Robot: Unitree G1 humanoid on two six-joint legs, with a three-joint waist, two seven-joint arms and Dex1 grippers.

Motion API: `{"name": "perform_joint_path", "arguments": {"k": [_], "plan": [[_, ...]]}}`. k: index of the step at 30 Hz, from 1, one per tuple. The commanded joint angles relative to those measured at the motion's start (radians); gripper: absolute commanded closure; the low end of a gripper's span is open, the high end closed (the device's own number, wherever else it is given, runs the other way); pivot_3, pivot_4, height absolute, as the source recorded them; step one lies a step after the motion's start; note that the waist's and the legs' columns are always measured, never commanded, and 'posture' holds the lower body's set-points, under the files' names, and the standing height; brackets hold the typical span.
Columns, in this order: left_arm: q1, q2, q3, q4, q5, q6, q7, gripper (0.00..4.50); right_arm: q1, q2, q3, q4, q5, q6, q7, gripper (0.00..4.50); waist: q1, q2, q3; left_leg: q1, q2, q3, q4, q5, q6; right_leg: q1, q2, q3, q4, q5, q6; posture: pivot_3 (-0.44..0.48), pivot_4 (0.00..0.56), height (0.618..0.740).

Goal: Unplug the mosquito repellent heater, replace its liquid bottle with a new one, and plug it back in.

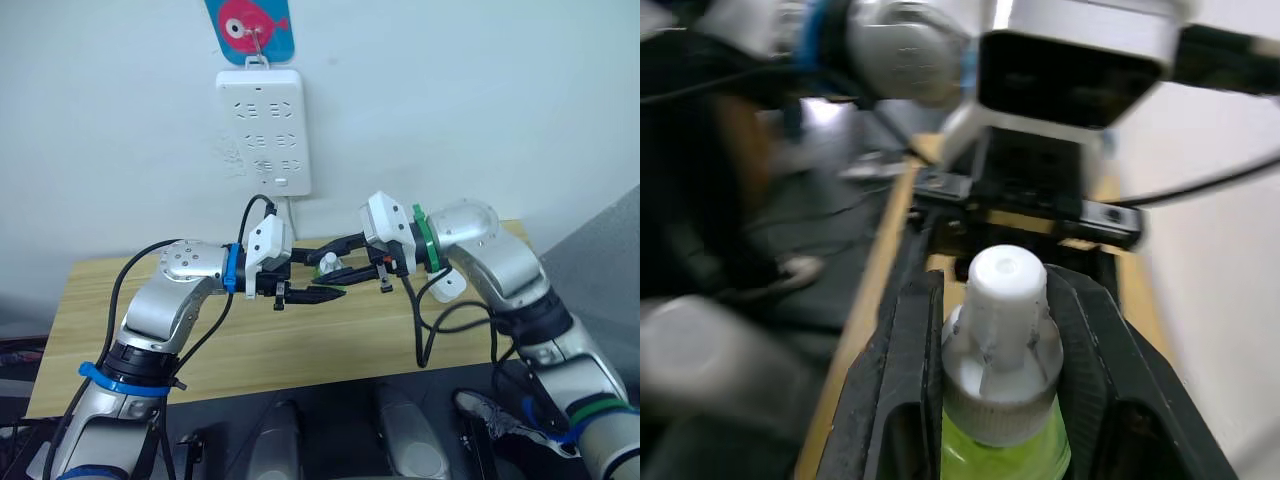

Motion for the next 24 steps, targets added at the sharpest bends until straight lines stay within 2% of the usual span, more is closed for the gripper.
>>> {"name": "perform_joint_path", "arguments": {"k": [1,3,7,10,11,15,17,19,24], "plan": [[-0.002,-0.006,0.007,-0.017,0.003,-0.036,0.003,2.26,-0.018,-0.015,-0.024,0.008,0.024,0.037,0.053,3.40,0.003,0.000,0.000,-0.001,-0.001,0.000,0.000,0.001,-0.001,0.000,-0.001,0.000,-0.001,0.000,0.000,-0.117,0.209,0.734],[-0.006,-0.010,0.009,-0.012,0.004,-0.038,0.013,2.26,-0.023,-0.016,-0.061,0.006,0.034,0.073,0.022,2.64,0.002,0.000,0.000,-0.002,-0.001,0.000,0.001,0.001,-0.002,0.000,-0.002,0.000,-0.002,0.000,0.000,-0.120,0.205,0.734],[0.000,-0.020,0.020,-0.013,0.001,-0.032,0.043,2.26,0.023,-0.090,-0.143,-0.065,0.022,0.100,-0.042,1.33,0.006,0.000,-0.001,-0.002,-0.001,0.000,0.002,0.001,-0.002,0.000,-0.002,0.000,-0.001,0.000,0.000,-0.128,0.201,0.734],[-0.001,-0.033,0.028,-0.006,0.000,-0.027,0.078,2.26,0.123,-0.152,-0.226,-0.228,0.070,0.182,-0.118,0.20,0.009,0.000,-0.003,-0.002,-0.001,0.000,0.001,0.001,-0.002,-0.001,-0.002,0.000,-0.001,0.000,0.000,-0.144,0.192,0.734],[-0.002,-0.039,0.029,-0.002,0.003,-0.028,0.087,2.26,0.169,-0.161,-0.249,-0.297,0.084,0.211,-0.156,0.00,0.009,0.000,-0.004,-0.003,-0.001,0.000,0.001,0.001,-0.002,-0.001,-0.002,0.000,-0.001,0.000,0.000,-0.145,0.190,0.734],[-0.014,-0.057,0.025,0.017,0.006,-0.030,0.108,2.26,0.333,-0.110,-0.285,-0.561,0.131,0.332,-0.371,0.00,-0.001,-0.001,-0.011,-0.003,-0.001,0.001,0.001,0.001,-0.002,-0.002,-0.002,0.000,-0.001,0.000,0.000,-0.173,0.173,0.734],[-0.022,-0.066,0.021,0.027,0.008,-0.030,0.111,2.26,0.359,-0.043,-0.249,-0.608,0.073,0.340,-0.500,0.00,-0.009,-0.001,-0.016,-0.003,-0.001,0.001,0.001,0.001,-0.002,-0.002,-0.001,0.001,0.001,0.000,0.000,-0.178,0.165,0.734],[-0.027,-0.073,0.017,0.032,0.010,-0.031,0.111,2.26,0.349,0.025,-0.220,-0.590,0.013,0.333,-0.605,0.00,-0.010,-0.001,-0.027,-0.001,-0.001,0.002,0.001,0.001,-0.002,-0.002,-0.001,0.002,0.003,0.000,0.000,-0.179,0.162,0.734],[-0.028,-0.076,0.010,0.024,0.007,-0.029,0.107,2.26,0.288,0.078,-0.149,-0.465,-0.087,0.282,-0.676,0.00,-0.006,0.001,-0.048,0.000,-0.001,0.001,0.001,0.001,-0.001,0.000,0.000,0.002,0.002,0.000,0.000,-0.169,0.156,0.734]]}}
